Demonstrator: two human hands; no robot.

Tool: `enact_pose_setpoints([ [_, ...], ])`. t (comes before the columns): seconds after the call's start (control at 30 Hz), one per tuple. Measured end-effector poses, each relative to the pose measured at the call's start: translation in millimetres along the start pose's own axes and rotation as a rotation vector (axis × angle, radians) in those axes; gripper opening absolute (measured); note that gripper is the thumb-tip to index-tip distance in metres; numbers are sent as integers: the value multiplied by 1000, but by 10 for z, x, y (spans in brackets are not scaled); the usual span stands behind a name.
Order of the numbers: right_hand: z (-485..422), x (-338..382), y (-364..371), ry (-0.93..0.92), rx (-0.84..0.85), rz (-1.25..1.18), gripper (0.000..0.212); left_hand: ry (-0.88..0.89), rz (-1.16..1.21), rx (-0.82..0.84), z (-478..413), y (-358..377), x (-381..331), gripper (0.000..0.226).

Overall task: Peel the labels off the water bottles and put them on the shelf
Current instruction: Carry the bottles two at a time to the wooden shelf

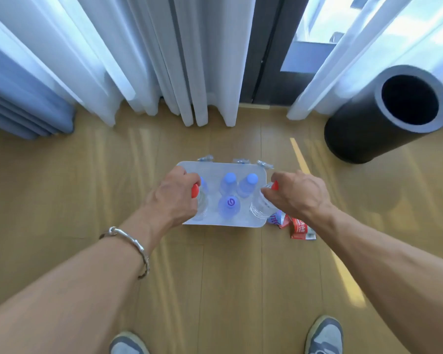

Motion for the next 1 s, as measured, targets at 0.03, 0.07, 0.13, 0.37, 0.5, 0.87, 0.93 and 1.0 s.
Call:
enact_pose_setpoints([
  [0.03,15,32,-244,-23,-25,19,26,15,-13,3,52,-207,-71,26],
  [0.07,37,65,-491,-44,-49,33,26,35,-29,8,107,-421,-143,26],
  [0.13,105,113,-993,-75,-97,43,28,88,-67,12,244,-887,-306,25],
  [0.37,549,278,-2955,-165,-236,30,27,282,-142,-168,837,-2715,-1084,18],
  [0.5,886,350,-4139,-178,-350,82,31,348,-178,-303,1311,-3834,-1491,19],
  [0.87,2621,704,-7516,-147,-674,268,32,410,-291,-573,3367,-6853,-2514,31],
  [0.93,3008,771,-8021,-140,-758,274,33,415,-267,-638,3829,-7281,-2628,31],
  [1.0,3398,848,-8420,-137,-832,261,33,417,-239,-704,4249,-7611,-2711,30],
])
Point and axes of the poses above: each hand's wrist, its own z-axis away from the middle knuckle, its own y-axis out of the palm, x = y × z, the point moved 2 cm from there along -z, towards the middle knuckle, and after that the axes turned 13 degrees about -y, right-handed, at the moved point
